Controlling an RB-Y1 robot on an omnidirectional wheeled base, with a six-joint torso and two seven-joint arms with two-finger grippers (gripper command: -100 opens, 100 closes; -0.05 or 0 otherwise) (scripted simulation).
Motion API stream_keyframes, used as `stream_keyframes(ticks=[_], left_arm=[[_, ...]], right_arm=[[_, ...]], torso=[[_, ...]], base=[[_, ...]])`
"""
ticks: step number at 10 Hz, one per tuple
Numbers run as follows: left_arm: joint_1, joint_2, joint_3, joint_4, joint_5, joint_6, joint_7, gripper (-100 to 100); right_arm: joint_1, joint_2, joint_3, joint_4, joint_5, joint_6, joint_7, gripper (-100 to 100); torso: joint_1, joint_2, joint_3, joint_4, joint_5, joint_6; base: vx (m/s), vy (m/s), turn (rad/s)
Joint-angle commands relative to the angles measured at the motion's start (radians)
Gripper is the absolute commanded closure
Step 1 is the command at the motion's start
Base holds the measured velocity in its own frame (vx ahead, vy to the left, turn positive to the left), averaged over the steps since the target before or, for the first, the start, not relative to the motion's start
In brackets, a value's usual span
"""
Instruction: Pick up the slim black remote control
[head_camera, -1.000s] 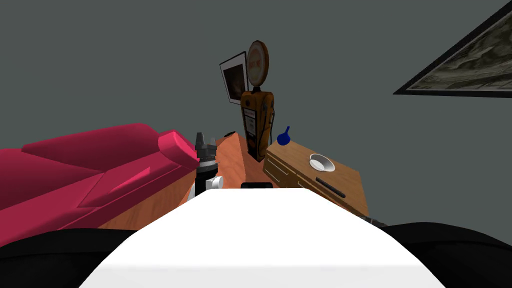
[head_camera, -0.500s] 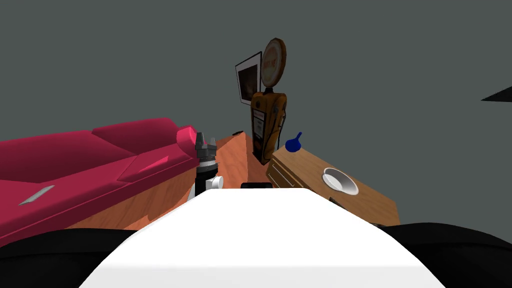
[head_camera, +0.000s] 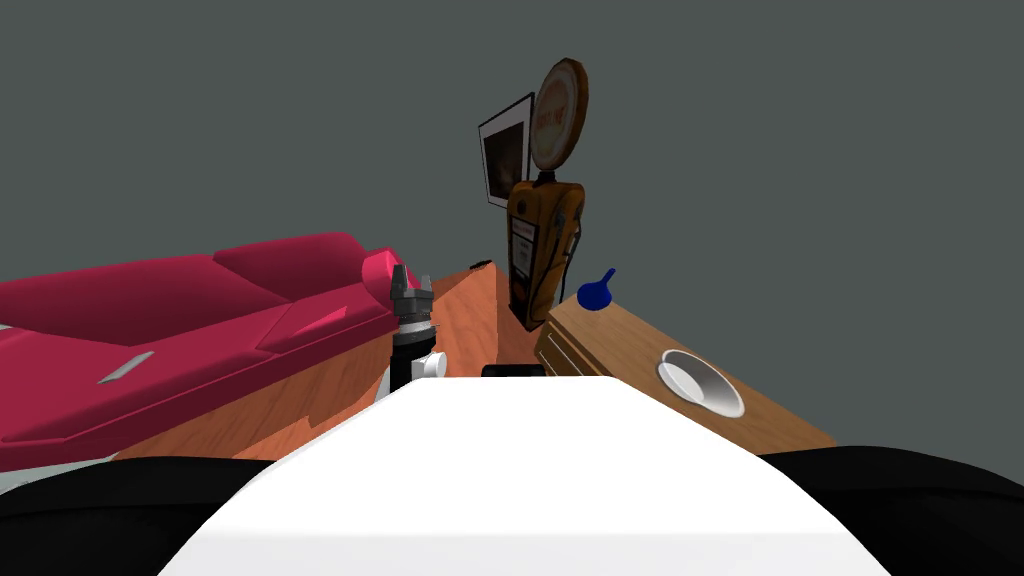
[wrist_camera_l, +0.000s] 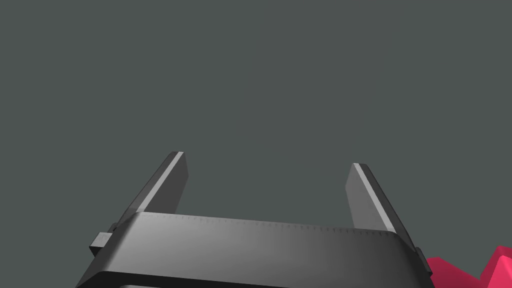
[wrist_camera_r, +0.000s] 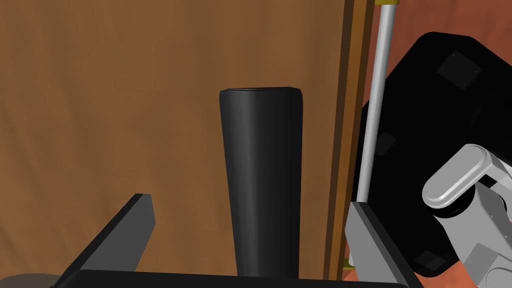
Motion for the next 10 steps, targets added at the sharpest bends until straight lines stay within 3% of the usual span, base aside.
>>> stream_keyframes(ticks=[1, 3, 4, 5, 9, 10], left_arm=[[0.000, 0.000, 0.000, 0.000, 0.000, 0.000, 0.000, 0], [0.000, 0.000, 0.000, 0.000, 0.000, 0.000, 0.000, 0], [0.000, 0.000, 0.000, 0.000, 0.000, 0.000, 0.000, 0], [0.000, 0.000, 0.000, 0.000, 0.000, 0.000, 0.000, 0], [0.000, 0.000, 0.000, 0.000, 0.000, 0.000, 0.000, 0], [0.000, 0.000, 0.000, 0.000, 0.000, 0.000, 0.000, 0]], right_arm=[[-0.005, 0.033, 0.005, 0.010, 0.007, 0.017, 0.004, -100], [-0.012, 0.073, 0.010, 0.024, 0.016, 0.038, 0.009, -100], [-0.010, 0.061, 0.008, 0.022, 0.013, 0.027, 0.010, -100], [-0.010, 0.063, 0.009, 0.021, 0.014, 0.031, 0.009, 100], [-0.010, 0.062, 0.009, 0.020, 0.014, 0.028, 0.012, 100], [-0.010, 0.062, 0.009, 0.020, 0.014, 0.028, 0.012, 0]], torso=[[0.000, 0.000, 0.000, 0.000, 0.000, 0.000], [-0.003, 0.001, 0.001, 0.000, -0.001, 0.000], [-0.003, 0.001, 0.000, 0.000, -0.001, 0.000], [-0.002, 0.001, 0.000, 0.000, 0.000, 0.000], [-0.005, 0.000, 0.000, 0.000, -0.003, 0.000], [-0.006, 0.000, 0.000, 0.000, -0.003, 0.000]], base=[[0.001, -0.027, 0.068], [0.006, -0.050, 0.060], [0.004, -0.026, 0.014], [0.000, 0.000, 0.000], [0.000, 0.001, 0.003], [0.000, 0.000, 0.000]])
